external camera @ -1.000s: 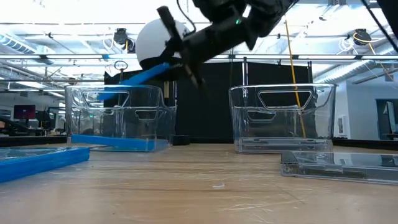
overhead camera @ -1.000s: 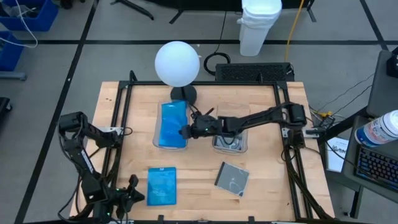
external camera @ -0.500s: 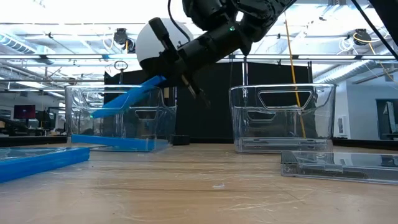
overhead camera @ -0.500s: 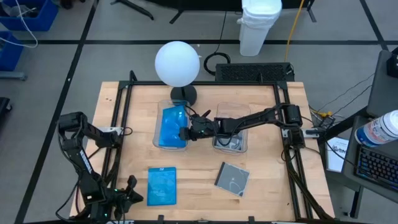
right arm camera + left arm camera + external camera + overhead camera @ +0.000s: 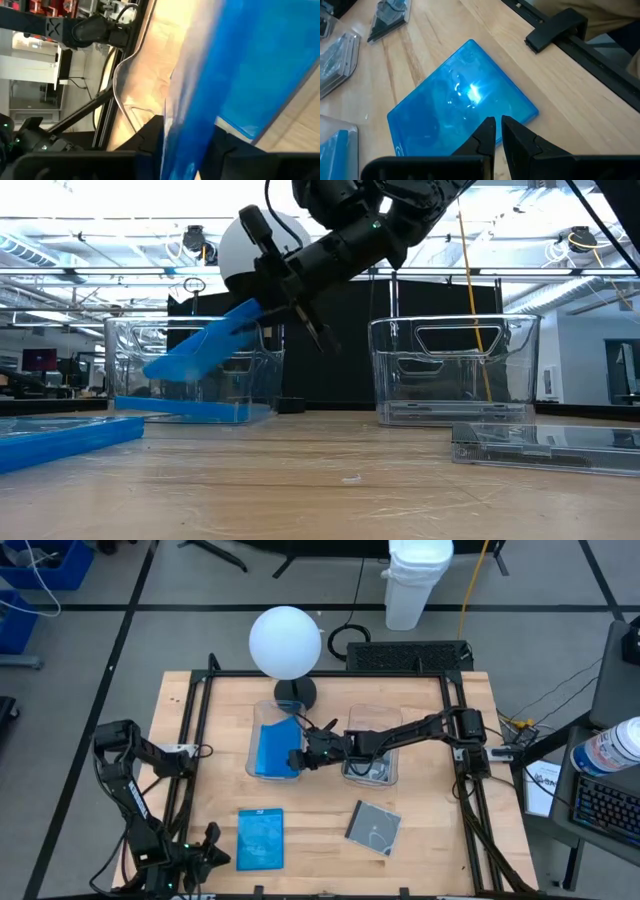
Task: Pick & place jewel cases by type
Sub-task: Put the blue CD case into the left transparent bin
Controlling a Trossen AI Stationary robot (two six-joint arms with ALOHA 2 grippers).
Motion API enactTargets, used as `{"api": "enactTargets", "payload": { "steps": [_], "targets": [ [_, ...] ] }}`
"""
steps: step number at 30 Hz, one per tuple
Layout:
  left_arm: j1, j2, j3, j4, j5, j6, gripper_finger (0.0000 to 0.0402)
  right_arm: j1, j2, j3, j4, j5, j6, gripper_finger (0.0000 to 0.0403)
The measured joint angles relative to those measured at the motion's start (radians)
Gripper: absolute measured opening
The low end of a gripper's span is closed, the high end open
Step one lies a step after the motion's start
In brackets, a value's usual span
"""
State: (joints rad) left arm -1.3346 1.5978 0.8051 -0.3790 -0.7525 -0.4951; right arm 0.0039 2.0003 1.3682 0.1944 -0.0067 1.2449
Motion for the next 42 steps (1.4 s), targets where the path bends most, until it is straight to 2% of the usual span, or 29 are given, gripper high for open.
{"api": "enactTargets", "payload": {
  "steps": [8,15,22,28,32,42],
  "targets": [
    [0.0,0.0,0.0,-0.03,0.003,0.013,0.0037,0.004,0.0,0.0,0.011,-0.024,-0.017,0.0143],
    [0.0,0.0,0.0,-0.04,0.012,0.015,0.0037,0.017,-0.002,0.001,0.0,-0.021,-0.032,0.0173],
    [0.0,0.0,0.0,-0.042,0.014,0.019,0.0037,0.02,-0.002,0.001,-0.034,-0.059,-0.083,0.0178],
    [0.002,0.001,0.0,-0.044,0.015,0.019,0.0037,0.022,-0.002,0.057,-0.22,-0.075,-0.196,0.0177],
    [0.013,0.002,0.0,-0.045,0.016,0.023,0.0037,0.023,0.0,0.106,-0.293,-0.049,-0.275,0.0177],
    [0.053,0.002,0.0,-0.045,0.047,0.022,0.0037,0.023,0.0,0.131,-0.309,-0.047,-0.412,0.0177]
  ]
}}
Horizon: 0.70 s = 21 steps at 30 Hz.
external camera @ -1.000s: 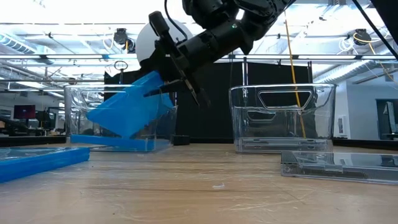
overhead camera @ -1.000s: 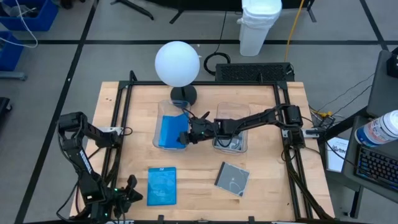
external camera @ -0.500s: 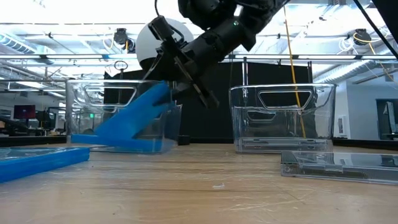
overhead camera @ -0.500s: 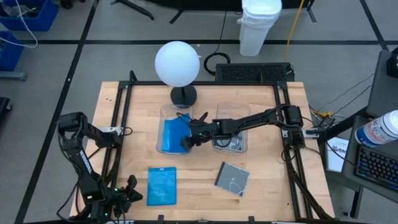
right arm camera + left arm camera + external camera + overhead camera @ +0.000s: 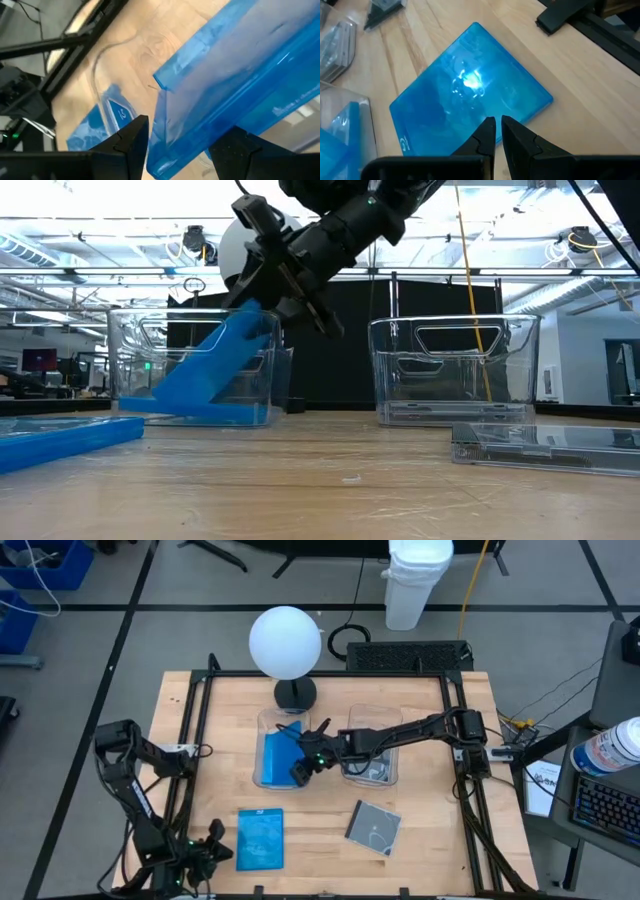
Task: Pick & place jewel cases by type
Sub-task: Put the blue CD case into the left transparent bin
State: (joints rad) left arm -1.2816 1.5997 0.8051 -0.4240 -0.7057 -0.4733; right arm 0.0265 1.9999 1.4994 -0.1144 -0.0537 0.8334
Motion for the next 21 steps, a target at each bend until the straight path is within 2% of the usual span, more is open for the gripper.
{"api": "enactTargets", "payload": {
  "steps": [14,21],
  "targets": [
    [0.101,0.0,0.0,0.017,0.032,-0.028,0.0037,-0.001,0.0,0.006,-0.062,-0.03,-0.165,0.017],
    [0.159,0.0,0.0,0.016,0.079,-0.022,0.0037,-0.001,0.0,0.11,-0.184,-0.018,-0.278,0.0169]
  ]
}}
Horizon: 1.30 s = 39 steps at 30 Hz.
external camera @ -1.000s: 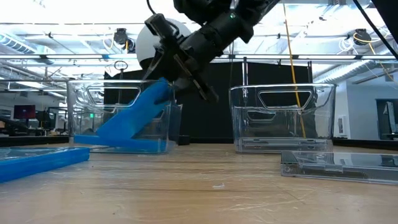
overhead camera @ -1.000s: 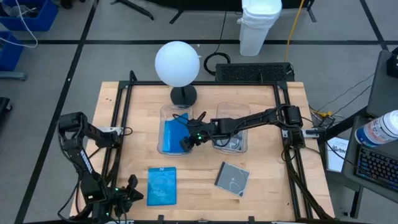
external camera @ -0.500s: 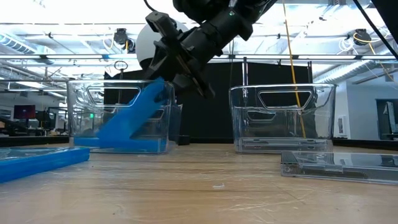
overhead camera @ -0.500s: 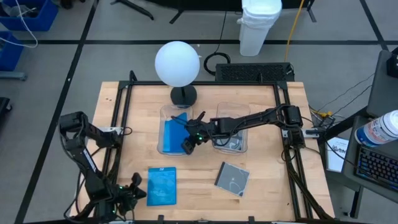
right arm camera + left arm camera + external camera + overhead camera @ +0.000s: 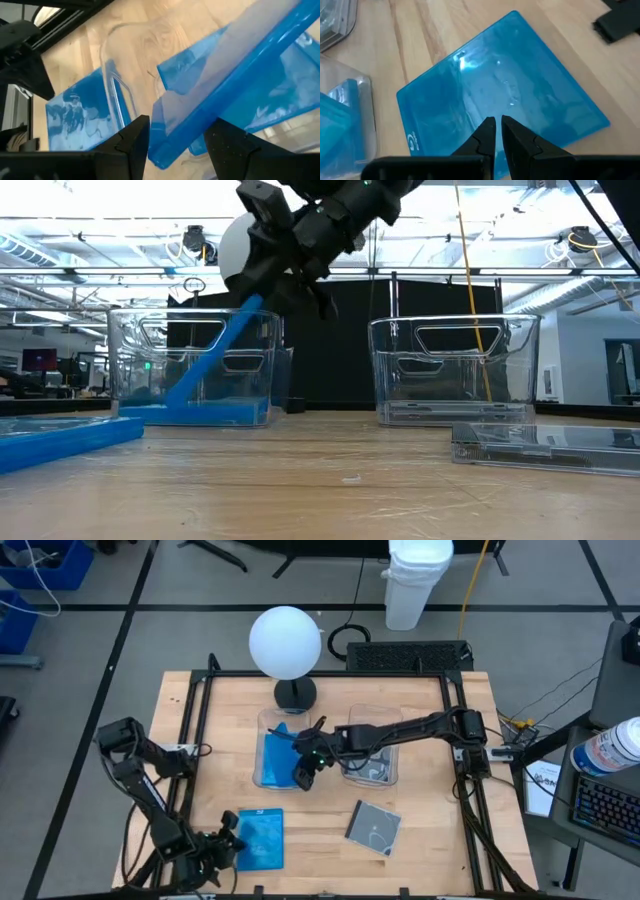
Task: Pick & place jewel cases by type
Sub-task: Put the blue CD case into the left transparent bin, then put the black CD case into the right transparent bin
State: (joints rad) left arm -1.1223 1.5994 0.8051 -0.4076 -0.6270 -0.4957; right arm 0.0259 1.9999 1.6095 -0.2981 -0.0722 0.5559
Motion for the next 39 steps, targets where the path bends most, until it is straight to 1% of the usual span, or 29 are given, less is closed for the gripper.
{"api": "enactTargets", "payload": {
  "steps": [5,10,15,17,19,22,23,25,27,28,30,32,34,36,39],
  "targets": [
    [0.027,0.0,0.0,0.0,0.001,0.0,0.0037,0.002,-0.001,0.026,-0.034,-0.008,0.018,0.0169],
    [0.03,0.0,0.0,-0.001,0.001,-0.001,0.0037,0.003,-0.001,0.026,-0.074,-0.072,0.071,0.0169],
    [0.029,0.0,0.0,-0.003,0.012,-0.005,0.0037,0.01,-0.025,0.025,-0.073,-0.063,0.06,0.0169],
    [0.029,0.0,0.0,-0.003,0.029,-0.007,0.0037,0.01,-0.033,0.028,-0.066,-0.071,0.06,0.0169],
    [0.029,0.0,0.0,-0.003,0.049,-0.011,0.0037,0.01,-0.039,0.025,-0.095,-0.089,0.062,0.0169],
    [0.027,0.0,0.0,-0.004,0.052,-0.012,0.0037,0.011,-0.053,0.025,-0.098,-0.087,0.059,0.0169],
    [0.027,0.0,0.0,-0.004,0.051,-0.011,0.0037,0.012,-0.063,0.025,-0.105,-0.087,0.052,0.0169],
    [0.027,0.0,0.0,-0.004,0.051,-0.009,0.0037,0.015,-0.077,0.027,-0.058,-0.086,0.018,0.0169],
    [0.028,0.0,0.0,-0.004,0.049,-0.003,0.0037,0.03,-0.1,0.024,-0.053,-0.081,-0.053,0.0169],
    [0.027,0.0,0.0,-0.005,0.048,-0.003,0.0037,0.041,-0.108,0.024,-0.018,-0.08,-0.095,0.0169],
    [0.028,-0.001,0.0,-0.009,0.044,0.008,0.0037,0.081,-0.134,0.026,-0.015,-0.036,-0.175,0.0167],
    [0.028,-0.002,0.0,-0.01,0.043,0.024,0.0037,0.124,-0.149,0.026,-0.015,0.035,-0.241,0.0158],
    [0.029,-0.002,0.0,-0.011,0.029,0.029,0.0037,0.165,-0.155,0.026,-0.038,0.091,-0.311,0.0139],
    [0.033,-0.002,0.0,-0.003,0.01,0.041,0.0037,0.195,-0.156,0.024,-0.04,0.144,-0.367,0.0108],
    [0.046,-0.002,0.0,0.01,-0.029,0.073,0.0037,0.239,-0.159,0.024,-0.016,0.181,-0.459,0.0048]
  ]
}}
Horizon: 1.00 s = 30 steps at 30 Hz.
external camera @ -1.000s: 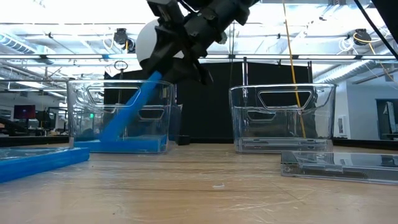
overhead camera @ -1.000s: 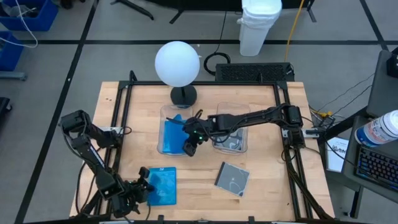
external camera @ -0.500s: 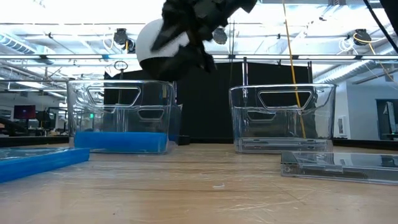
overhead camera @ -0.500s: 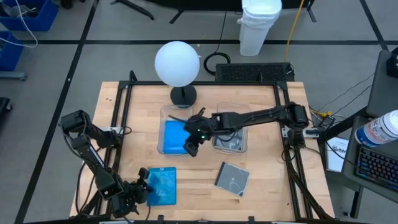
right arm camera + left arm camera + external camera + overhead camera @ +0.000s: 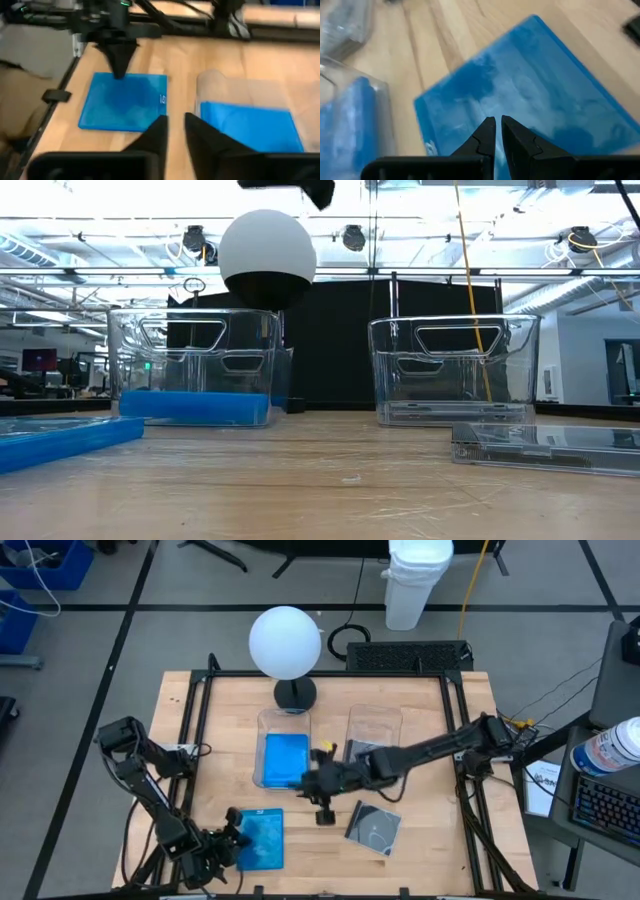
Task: Pick & place jewel cases by type
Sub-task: Put the black CD case into the right transparent bin
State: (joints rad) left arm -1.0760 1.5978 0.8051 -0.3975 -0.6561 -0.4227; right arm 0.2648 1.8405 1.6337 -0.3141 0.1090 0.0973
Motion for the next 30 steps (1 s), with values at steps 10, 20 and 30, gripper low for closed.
{"api": "enactTargets", "payload": {
  "steps": [10,20,30],
  "targets": [
    [0.131,0.0,0.0,0.214,-0.028,0.003,0.0037,0.187,0.001,-0.011,0.049,0.292,-0.239,0.0004],
    [0.132,0.0,0.0,0.432,0.08,0.047,0.0037,0.458,0.002,-0.162,0.377,0.584,-0.232,0.0001],
    [0.129,0.059,0.0,0.612,0.04,-0.025,0.0037,0.546,0.002,-0.48,0.898,0.628,-0.263,0.0001]
  ]
}}
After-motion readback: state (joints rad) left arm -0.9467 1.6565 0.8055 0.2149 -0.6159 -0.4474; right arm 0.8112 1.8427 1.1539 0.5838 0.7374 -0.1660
